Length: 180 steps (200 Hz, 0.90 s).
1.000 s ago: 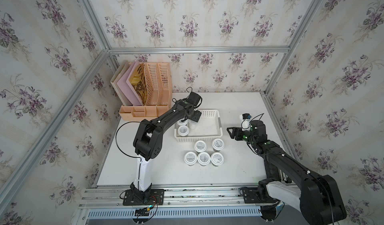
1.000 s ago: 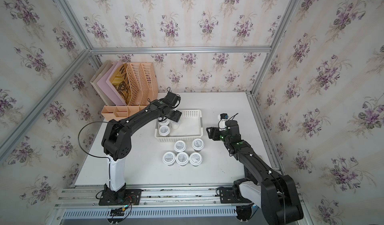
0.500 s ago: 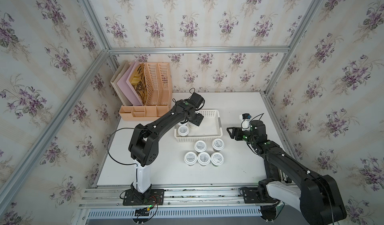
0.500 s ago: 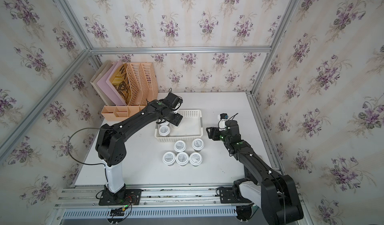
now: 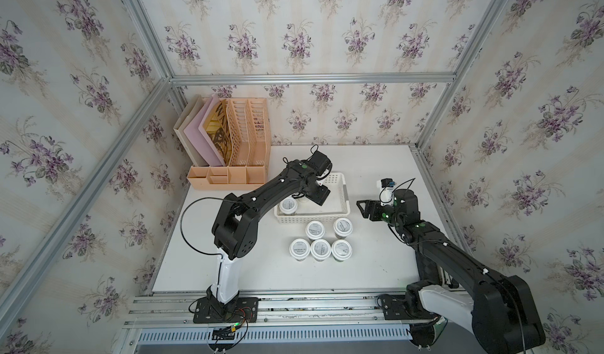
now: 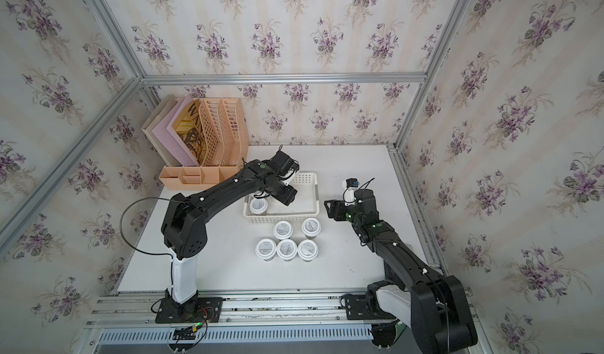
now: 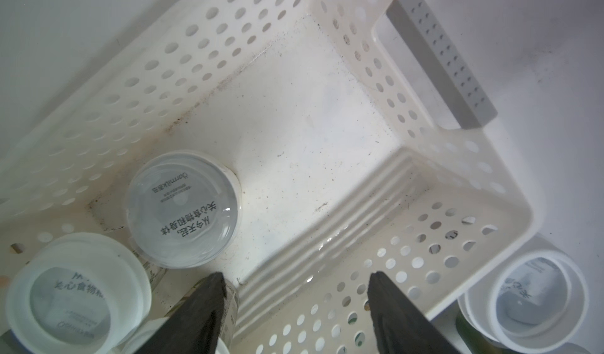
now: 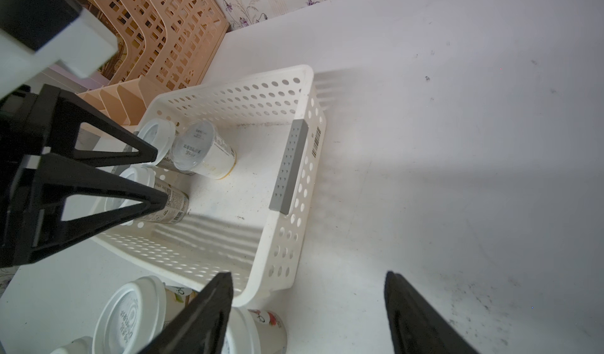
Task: Put the yogurt in the basket
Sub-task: Place the yogurt in the basket.
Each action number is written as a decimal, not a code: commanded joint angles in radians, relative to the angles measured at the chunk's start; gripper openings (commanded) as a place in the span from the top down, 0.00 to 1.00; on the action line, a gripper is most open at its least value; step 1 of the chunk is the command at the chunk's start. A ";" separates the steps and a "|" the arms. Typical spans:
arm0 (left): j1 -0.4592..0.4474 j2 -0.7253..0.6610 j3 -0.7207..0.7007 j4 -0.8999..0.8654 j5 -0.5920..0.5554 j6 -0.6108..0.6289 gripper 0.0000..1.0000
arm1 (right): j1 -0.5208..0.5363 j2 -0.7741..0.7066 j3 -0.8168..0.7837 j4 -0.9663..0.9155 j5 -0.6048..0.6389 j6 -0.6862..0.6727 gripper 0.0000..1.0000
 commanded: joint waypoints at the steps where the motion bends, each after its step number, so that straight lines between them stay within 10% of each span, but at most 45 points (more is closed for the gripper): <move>1: 0.000 0.022 0.013 -0.028 0.027 0.013 0.27 | 0.002 0.000 0.008 0.018 0.002 -0.002 0.22; 180: 0.036 0.107 0.035 -0.006 0.015 0.023 0.27 | 0.003 0.000 0.008 0.016 0.006 -0.003 0.22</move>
